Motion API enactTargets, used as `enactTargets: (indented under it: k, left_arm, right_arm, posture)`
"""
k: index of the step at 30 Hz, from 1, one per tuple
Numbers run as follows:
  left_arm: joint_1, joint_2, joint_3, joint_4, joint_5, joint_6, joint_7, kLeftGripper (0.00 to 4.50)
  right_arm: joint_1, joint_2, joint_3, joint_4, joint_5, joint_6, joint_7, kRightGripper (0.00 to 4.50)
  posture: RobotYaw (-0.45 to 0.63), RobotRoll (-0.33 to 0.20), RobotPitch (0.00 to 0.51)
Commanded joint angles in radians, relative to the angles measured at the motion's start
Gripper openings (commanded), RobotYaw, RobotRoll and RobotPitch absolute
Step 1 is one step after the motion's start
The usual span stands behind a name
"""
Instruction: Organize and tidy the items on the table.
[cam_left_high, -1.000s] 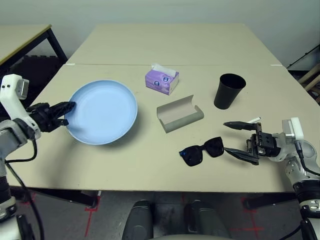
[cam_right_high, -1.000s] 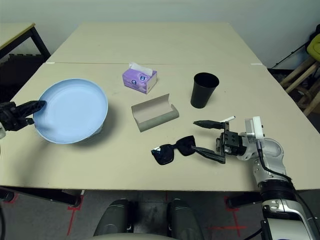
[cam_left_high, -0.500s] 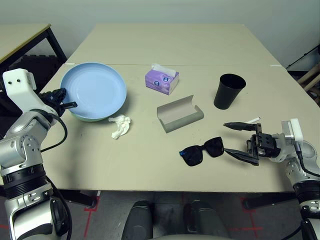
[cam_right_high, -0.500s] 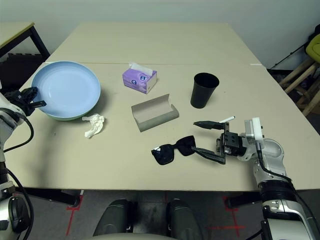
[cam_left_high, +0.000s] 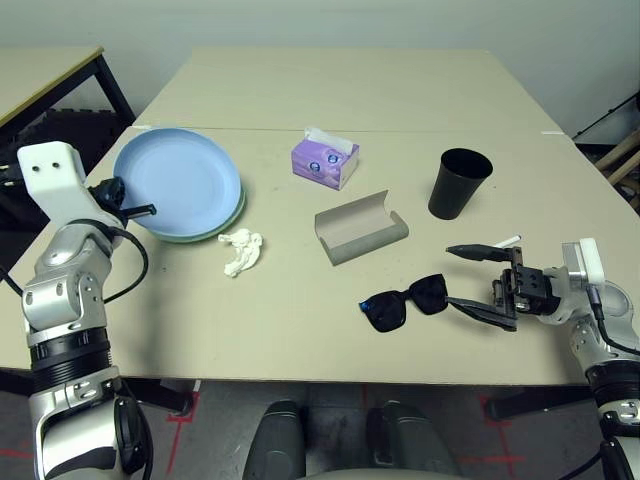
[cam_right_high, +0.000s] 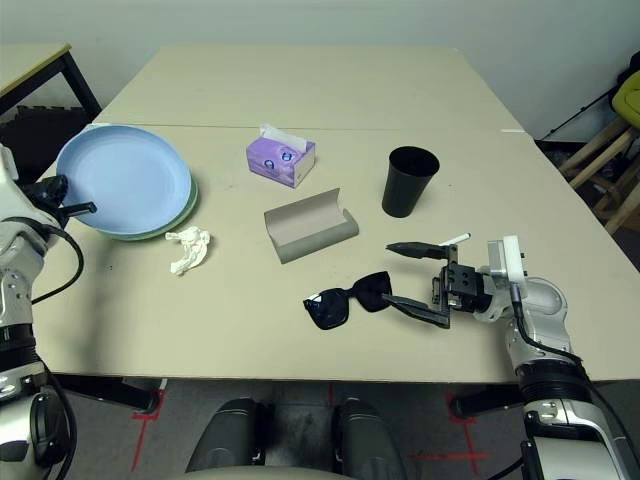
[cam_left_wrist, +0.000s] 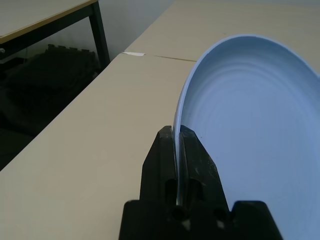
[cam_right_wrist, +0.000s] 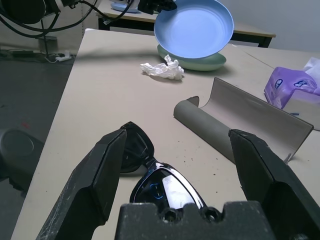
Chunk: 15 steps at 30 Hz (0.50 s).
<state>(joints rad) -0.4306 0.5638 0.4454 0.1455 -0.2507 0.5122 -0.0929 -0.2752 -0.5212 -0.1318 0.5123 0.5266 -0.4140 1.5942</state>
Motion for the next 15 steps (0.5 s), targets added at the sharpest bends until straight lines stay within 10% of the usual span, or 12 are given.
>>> enactTargets:
  k: [1, 7, 15]
  left_arm:
    - [-0.015, 0.005, -0.025, 0.058, 0.048, -0.043, 0.023, 0.02]
    - [-0.024, 0.003, -0.044, 0.089, 0.085, -0.073, 0.052, 0.02]
    - [-0.018, 0.0, -0.019, 0.009, 0.017, -0.049, -0.015, 3.06]
  right_arm:
    - [0.009, 0.004, -0.008, -0.006, -0.003, -0.011, -0.007, 4.5]
    - [0.02, 0.002, -0.007, -0.018, -0.003, -0.008, -0.012, 4.5]
    - [0.018, 0.0, -0.006, -0.018, -0.001, -0.006, -0.014, 4.5]
  posture:
    - [0.1, 0.0, 0.05]
    - [0.1, 0.0, 0.055]
    - [0.11, 0.0, 0.055]
